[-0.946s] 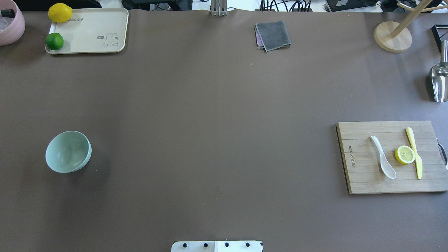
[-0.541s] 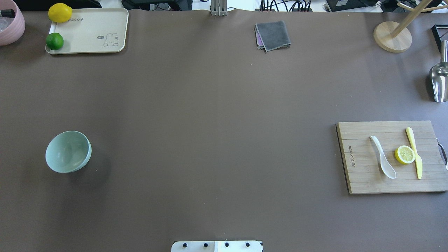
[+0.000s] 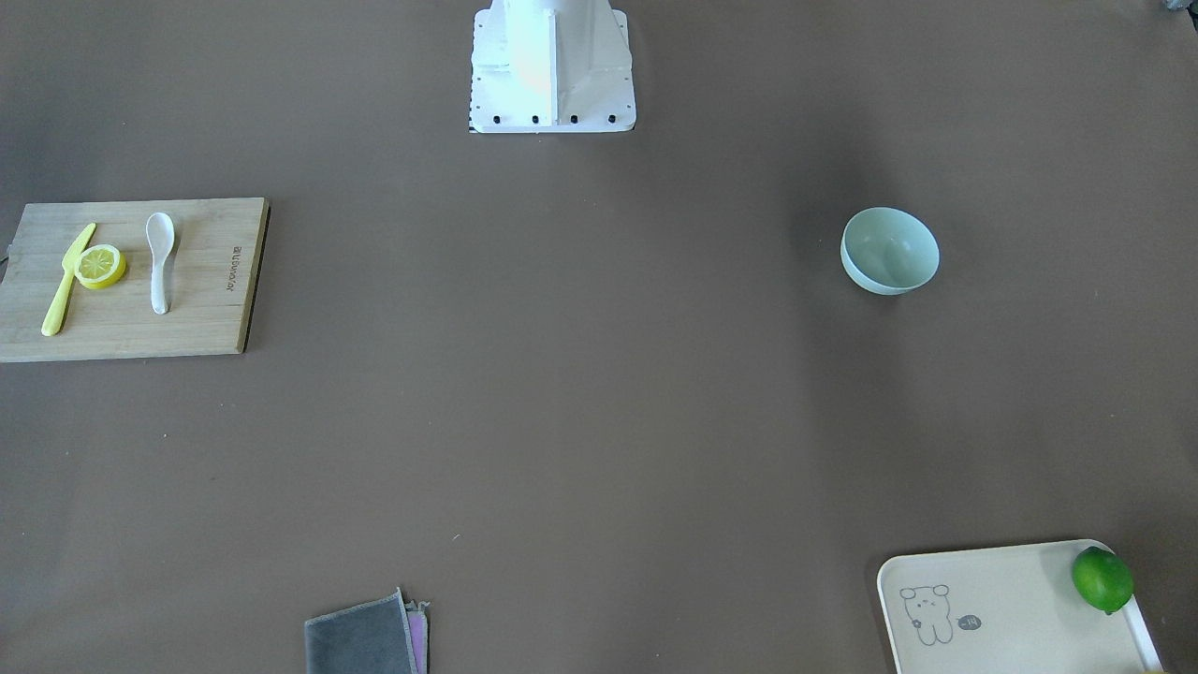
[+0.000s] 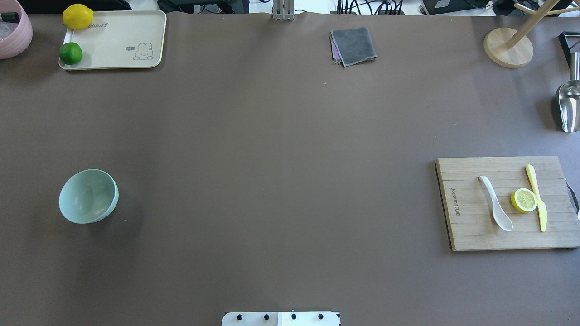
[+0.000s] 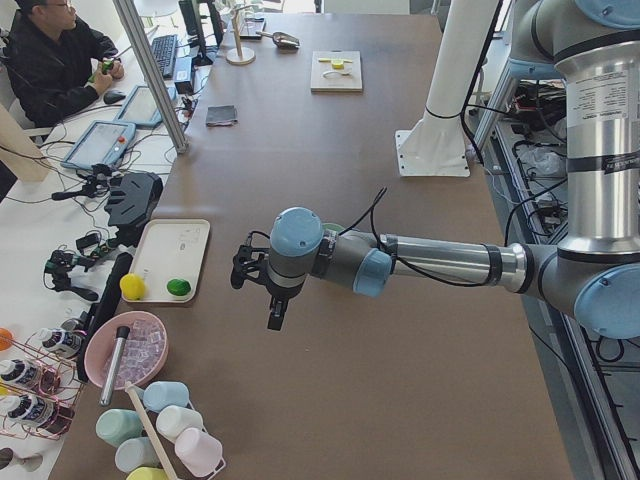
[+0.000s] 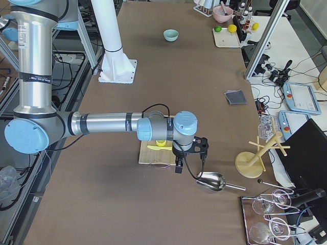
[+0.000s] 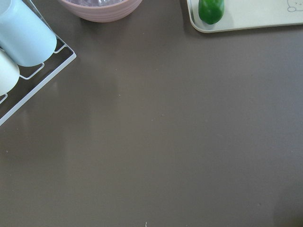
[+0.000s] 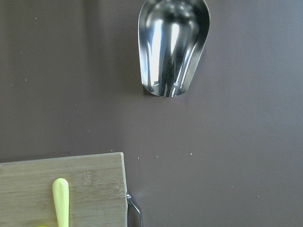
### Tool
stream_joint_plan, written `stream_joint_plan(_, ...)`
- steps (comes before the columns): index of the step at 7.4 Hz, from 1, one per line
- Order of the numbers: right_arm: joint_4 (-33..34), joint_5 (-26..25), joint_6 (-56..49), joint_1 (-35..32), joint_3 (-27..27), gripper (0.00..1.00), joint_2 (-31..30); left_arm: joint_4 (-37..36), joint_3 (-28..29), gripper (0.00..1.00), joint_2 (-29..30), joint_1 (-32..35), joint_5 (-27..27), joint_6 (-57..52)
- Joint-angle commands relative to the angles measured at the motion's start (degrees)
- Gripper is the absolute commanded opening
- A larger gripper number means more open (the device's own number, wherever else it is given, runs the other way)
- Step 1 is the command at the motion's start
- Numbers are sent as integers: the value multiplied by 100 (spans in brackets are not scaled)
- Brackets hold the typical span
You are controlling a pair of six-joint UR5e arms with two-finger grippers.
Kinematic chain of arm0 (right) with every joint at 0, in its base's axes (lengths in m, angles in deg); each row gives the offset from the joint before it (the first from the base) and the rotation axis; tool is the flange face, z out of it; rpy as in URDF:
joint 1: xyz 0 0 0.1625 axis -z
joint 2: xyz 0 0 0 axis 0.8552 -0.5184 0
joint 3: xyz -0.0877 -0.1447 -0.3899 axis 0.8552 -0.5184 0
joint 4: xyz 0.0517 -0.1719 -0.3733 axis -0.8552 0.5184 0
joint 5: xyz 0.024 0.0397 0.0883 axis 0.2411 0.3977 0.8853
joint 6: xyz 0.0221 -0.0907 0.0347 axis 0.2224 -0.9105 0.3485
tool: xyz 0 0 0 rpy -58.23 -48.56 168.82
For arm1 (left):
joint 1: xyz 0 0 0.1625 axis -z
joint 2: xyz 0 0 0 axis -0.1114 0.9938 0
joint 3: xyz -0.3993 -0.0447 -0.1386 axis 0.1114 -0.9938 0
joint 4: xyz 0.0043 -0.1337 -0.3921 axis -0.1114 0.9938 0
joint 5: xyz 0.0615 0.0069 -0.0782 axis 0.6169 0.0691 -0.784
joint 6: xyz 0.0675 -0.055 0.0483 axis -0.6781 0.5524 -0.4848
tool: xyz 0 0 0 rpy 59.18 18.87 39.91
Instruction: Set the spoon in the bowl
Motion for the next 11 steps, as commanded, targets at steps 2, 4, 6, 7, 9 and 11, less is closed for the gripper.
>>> stream_joint_plan(2, 0, 23, -9, 0, 0, 100, 16, 0, 0, 98, 5, 0, 0, 0)
stream_joint_plan(4, 0, 23, -70, 0, 0, 100, 16, 0, 26, 98, 5, -9, 0, 0)
stream_joint_plan(6, 0, 23, -70, 0, 8, 100, 16, -9, 26, 98, 5, 0, 0, 0)
stream_joint_plan(7, 0, 31, -70, 0, 8, 100, 16, -17, 9, 98, 5, 0, -9, 0)
stream_joint_plan(9, 0, 31, -70, 0, 8, 100, 25, -35, 26, 98, 5, 0, -148, 0)
stream_joint_plan(11, 0, 23, -62, 0, 8, 100, 43, -26, 0, 98, 23, 0, -246, 9)
